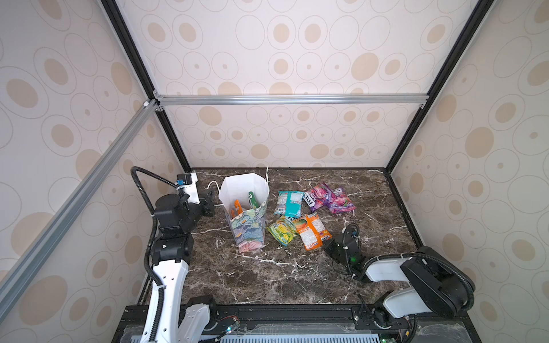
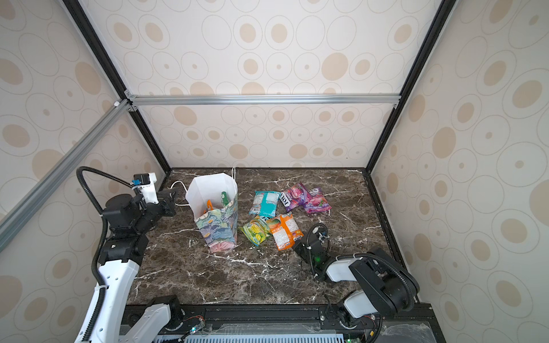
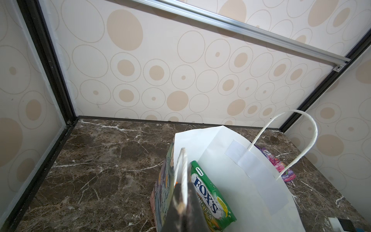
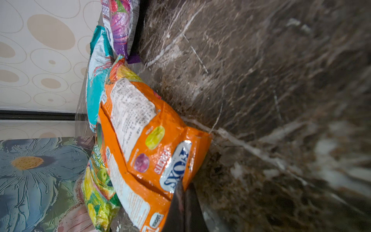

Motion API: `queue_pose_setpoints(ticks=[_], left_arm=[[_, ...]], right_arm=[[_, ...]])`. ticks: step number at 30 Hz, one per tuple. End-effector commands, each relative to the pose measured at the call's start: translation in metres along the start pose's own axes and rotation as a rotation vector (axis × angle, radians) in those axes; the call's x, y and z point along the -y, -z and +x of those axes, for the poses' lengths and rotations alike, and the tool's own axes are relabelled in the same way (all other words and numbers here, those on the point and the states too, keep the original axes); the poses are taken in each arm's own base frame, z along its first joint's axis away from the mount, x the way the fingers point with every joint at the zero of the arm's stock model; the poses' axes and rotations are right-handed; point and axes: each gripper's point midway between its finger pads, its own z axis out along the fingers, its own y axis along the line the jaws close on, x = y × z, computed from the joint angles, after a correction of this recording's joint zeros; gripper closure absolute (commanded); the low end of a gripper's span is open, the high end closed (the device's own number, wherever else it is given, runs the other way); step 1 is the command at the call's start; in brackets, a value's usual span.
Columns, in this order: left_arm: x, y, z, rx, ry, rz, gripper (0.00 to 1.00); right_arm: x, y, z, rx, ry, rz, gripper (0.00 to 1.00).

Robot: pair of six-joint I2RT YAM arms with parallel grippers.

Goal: Place the snacks into the paper bag
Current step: 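Lower the right gripper onto the orange Fox's Fruits packet's edge, then close the right gripper on the orange Fox's Fruits packet, then lift the orange packet with the right gripper toward the bag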

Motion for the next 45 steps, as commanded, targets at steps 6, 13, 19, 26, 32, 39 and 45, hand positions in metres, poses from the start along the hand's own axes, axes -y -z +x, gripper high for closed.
queue_pose_setpoints(ticks=[6, 13, 19, 26, 32, 39, 45], left_arm=[[0.003, 0.002, -0.010, 0.026, -0.022, 0.010, 1.00], [0.000, 0.005, -0.013, 0.042, -0.026, -0.016, 1.00], [-0.001, 0.006, -0.013, 0.046, -0.027, -0.021, 1.00], [0.000, 0.005, -0.013, 0.042, -0.025, -0.016, 1.00], [-0.001, 0.004, -0.012, 0.040, -0.023, -0.017, 1.00], [0.000, 0.005, -0.014, 0.045, -0.024, -0.016, 1.00], [0.001, 0.006, -0.014, 0.047, -0.025, -0.014, 1.00]], right_arm=[[-0.007, 0.016, -0.015, 0.048, 0.078, 0.024, 1.00], [-0.020, 0.029, -0.026, 0.079, 0.142, -0.005, 1.00], [-0.040, 0.042, -0.033, 0.070, 0.252, -0.005, 1.00], [-0.064, 0.048, -0.037, 0.062, 0.319, -0.052, 1.00], [-0.085, 0.047, -0.037, 0.052, 0.356, -0.104, 1.00], [-0.101, 0.058, -0.040, 0.063, 0.405, -0.149, 1.00], [-0.117, 0.066, -0.046, 0.068, 0.471, -0.163, 1.00]])
